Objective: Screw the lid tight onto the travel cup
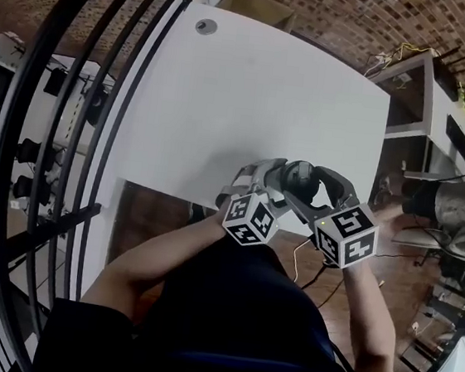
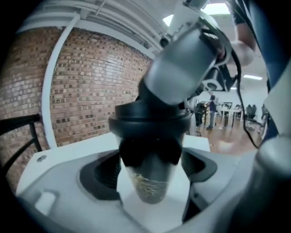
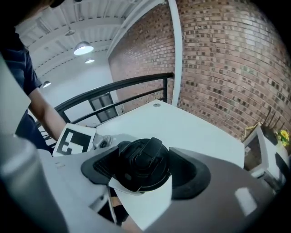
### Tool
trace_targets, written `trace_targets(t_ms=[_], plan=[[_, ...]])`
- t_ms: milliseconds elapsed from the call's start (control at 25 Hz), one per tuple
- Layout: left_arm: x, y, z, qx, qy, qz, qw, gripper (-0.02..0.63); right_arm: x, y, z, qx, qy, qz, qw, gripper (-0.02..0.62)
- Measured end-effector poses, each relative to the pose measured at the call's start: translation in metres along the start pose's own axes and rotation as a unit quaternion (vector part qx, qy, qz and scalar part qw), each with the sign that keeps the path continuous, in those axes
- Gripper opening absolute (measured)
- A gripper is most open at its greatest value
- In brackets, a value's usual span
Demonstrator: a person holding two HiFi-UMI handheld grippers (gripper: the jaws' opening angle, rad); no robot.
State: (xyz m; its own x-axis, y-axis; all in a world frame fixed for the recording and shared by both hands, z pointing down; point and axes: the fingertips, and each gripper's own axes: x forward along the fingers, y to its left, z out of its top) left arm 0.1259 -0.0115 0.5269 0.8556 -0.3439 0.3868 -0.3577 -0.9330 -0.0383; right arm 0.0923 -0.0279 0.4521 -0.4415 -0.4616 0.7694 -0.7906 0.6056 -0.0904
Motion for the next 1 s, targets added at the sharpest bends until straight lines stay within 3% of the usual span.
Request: trace_targets(t_ms=[120, 200, 280, 320, 400, 560, 640, 720, 840, 1000], plan=[[-0.007, 0.001, -0.001, 0.07, 0.003, -0.09, 0.9934, 0.431, 0.002, 0.007, -0.002, -0.087, 0.007, 0.05, 0.995, 0.35], [-0.007, -0.001, -0.004, 0.12, 0.024, -0.159, 0.9796, 0.436, 0.001, 0.014, -0.001, -0.158, 0.009, 0.101, 0.982, 0.35], [-0.006, -0.004, -0.007, 0.149, 0.044, -0.199, 0.9676, 0.433, 0.001, 0.02, 0.001, -0.199, 0.013, 0.14, 0.97, 0.35], [-0.005, -0.005, -0.008, 0.152, 0.048, -0.201, 0.9665, 0.412, 0.002, 0.02, 0.001, -0.204, 0.017, 0.147, 0.968, 0.35], [-0.005, -0.005, -0.009, 0.138, 0.039, -0.176, 0.9739, 0.402, 0.004, 0.016, -0.004, -0.185, 0.024, 0.132, 0.974, 0.35], [-0.011, 0.0, -0.023, 0.079, 0.005, -0.072, 0.9942, 0.399, 0.021, 0.02, -0.008, -0.067, 0.009, 0.043, 0.997, 0.35], [-0.022, 0.007, -0.042, 0.047, 0.003, -0.022, 0.9986, 0.399, 0.038, 0.031, -0.007, -0.026, 0.0, 0.012, 1.0, 0.35], [-0.036, 0.012, -0.062, 0.019, 0.012, 0.002, 0.9997, 0.4, 0.054, 0.048, -0.004, -0.017, -0.005, 0.011, 1.0, 0.35], [-0.053, 0.018, -0.082, 0.017, 0.02, -0.025, 0.9993, 0.402, 0.072, 0.06, -0.004, -0.018, -0.011, 0.027, 0.999, 0.35], [-0.025, 0.02, -0.078, 0.096, 0.026, -0.127, 0.987, 0.418, 0.059, 0.029, -0.005, -0.05, -0.014, 0.015, 0.999, 0.35]])
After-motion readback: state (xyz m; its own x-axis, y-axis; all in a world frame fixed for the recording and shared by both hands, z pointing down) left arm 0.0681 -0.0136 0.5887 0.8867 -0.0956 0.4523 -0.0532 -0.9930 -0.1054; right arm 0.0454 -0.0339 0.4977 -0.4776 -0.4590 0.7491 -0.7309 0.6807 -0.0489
